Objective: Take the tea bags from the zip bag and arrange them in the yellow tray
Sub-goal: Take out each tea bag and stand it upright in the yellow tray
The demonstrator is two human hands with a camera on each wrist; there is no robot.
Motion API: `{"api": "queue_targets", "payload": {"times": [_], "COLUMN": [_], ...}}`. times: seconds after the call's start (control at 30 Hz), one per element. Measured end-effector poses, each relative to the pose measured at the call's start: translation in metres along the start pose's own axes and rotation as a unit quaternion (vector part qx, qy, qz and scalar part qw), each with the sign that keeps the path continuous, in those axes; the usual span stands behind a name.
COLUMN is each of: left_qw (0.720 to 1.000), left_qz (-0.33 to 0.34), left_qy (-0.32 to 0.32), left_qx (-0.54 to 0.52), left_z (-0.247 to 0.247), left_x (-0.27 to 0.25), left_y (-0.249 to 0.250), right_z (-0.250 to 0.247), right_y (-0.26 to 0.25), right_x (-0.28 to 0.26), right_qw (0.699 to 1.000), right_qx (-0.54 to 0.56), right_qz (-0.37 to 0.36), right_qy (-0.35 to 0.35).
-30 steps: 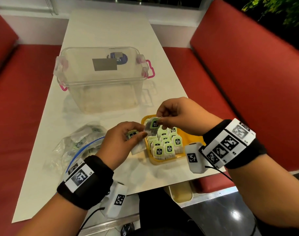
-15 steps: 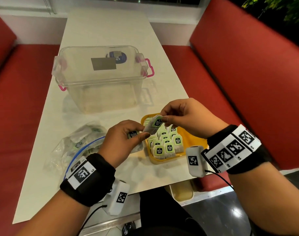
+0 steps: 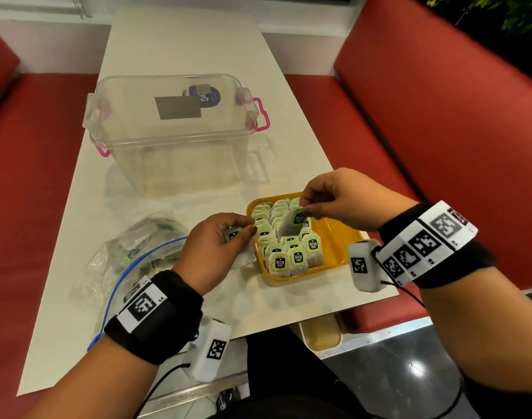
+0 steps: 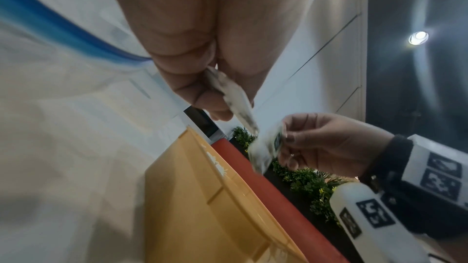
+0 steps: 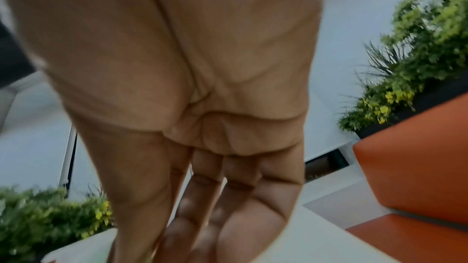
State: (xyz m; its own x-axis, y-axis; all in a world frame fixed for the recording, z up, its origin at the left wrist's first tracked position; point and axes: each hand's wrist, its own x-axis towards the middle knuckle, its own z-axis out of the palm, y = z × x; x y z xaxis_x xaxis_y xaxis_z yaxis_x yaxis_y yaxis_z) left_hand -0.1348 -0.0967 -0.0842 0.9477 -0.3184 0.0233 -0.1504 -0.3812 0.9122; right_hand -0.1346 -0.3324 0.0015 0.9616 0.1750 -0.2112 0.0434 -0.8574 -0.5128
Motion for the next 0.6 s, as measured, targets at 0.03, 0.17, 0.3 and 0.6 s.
{"api": "queue_targets", "payload": {"times": [0.03,0.17,0.3,0.6], "left_qw": [1.0,0.999,0.997,0.986], "left_qz": [-0.007,-0.036,-0.03,-0.032], "left_qy": [-0.004,-0.018,-0.031,-0.001], "left_qx": [-0.006,-0.035,-0.058,-0.162], "left_z": [-0.001,-0.003,-0.003,-0.002], "left_x": [0.0,-0.002,-0.002,-0.004], "left_y": [0.001,0.003,0.0,-0.004], "right_z": [-0.001,0.005,0.023,0.045], "right_y": [0.006,0.024,0.037,0.039], "right_x": [0.001,0.001,0.004,0.014], "right_qw": [0.999,0.984,0.97,0.961], "right_qx": [-0.028,-0.115,-0.147,-0.197], "right_qz": [0.017,0.07,0.097,0.123], "right_qy": [-0.024,-0.116,-0.169,-0.149]}}
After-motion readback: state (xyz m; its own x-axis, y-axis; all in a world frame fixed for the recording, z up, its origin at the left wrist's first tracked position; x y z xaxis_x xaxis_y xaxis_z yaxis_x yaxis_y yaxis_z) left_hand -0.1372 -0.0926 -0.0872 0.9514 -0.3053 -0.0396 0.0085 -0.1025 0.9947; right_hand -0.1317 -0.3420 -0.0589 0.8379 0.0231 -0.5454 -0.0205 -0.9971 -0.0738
